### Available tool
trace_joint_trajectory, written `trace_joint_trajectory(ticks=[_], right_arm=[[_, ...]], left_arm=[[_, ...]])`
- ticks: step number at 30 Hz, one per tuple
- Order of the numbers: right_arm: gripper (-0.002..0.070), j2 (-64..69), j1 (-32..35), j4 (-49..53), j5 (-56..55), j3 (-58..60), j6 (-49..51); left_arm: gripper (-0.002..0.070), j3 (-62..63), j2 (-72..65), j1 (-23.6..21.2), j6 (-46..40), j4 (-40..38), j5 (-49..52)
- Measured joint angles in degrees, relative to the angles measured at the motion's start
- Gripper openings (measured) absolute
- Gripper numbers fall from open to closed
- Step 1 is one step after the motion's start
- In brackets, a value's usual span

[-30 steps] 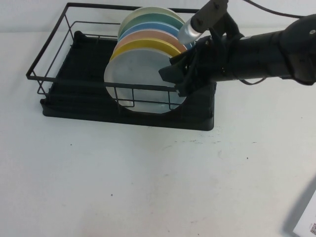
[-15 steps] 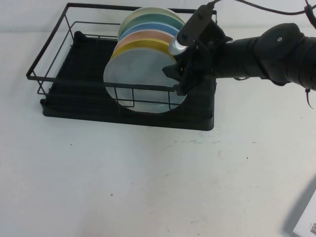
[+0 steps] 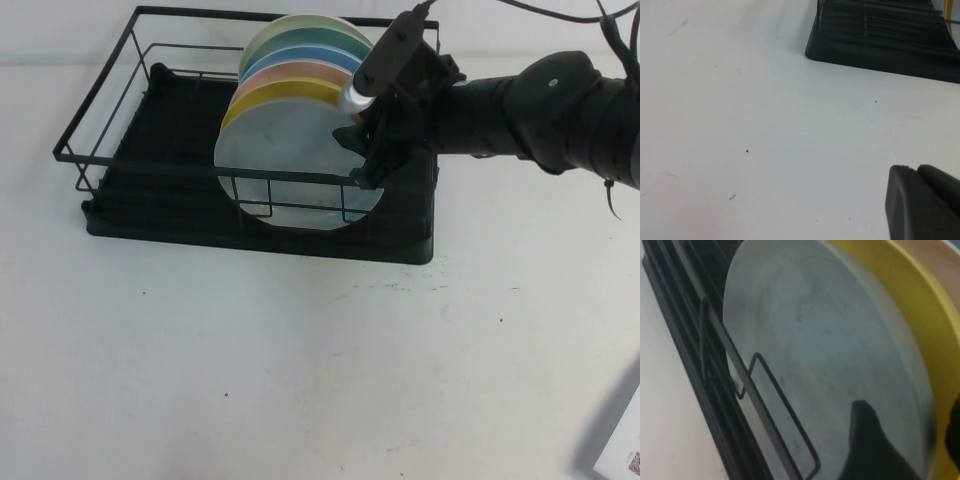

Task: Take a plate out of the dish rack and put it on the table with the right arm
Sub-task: Grasp the plate from the shelf

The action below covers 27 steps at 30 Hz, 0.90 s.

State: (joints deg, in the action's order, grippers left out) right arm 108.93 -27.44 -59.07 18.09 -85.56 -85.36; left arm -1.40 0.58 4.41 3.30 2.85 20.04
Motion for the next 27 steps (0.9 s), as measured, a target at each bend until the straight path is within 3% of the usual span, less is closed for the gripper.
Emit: trace_joint_trajectory(ticks=[12, 16, 22, 27], right_arm=[[0.026, 2.7, 0.0, -1.3, -0.5, 0.0, -0.9], [0.0204, 2.7, 0.0, -1.5, -1.3, -0.4, -0.9], [0.0049, 2.7, 0.0, -2.6, -3.4, -0.6, -1.4], [0.0048, 2.1, 0.0, -2.8, -3.4, -0.6, -1.7]], left_arm=[[-0.0004, 0.0, 0.0, 0.0, 0.0, 0.0, 0.0], [-0.0004, 0.0, 0.0, 0.0, 0.0, 0.0, 0.0], [-0.0004, 0.0, 0.0, 0.0, 0.0, 0.0, 0.0], [-0.0004, 0.0, 0.0, 0.0, 0.0, 0.0, 0.0]])
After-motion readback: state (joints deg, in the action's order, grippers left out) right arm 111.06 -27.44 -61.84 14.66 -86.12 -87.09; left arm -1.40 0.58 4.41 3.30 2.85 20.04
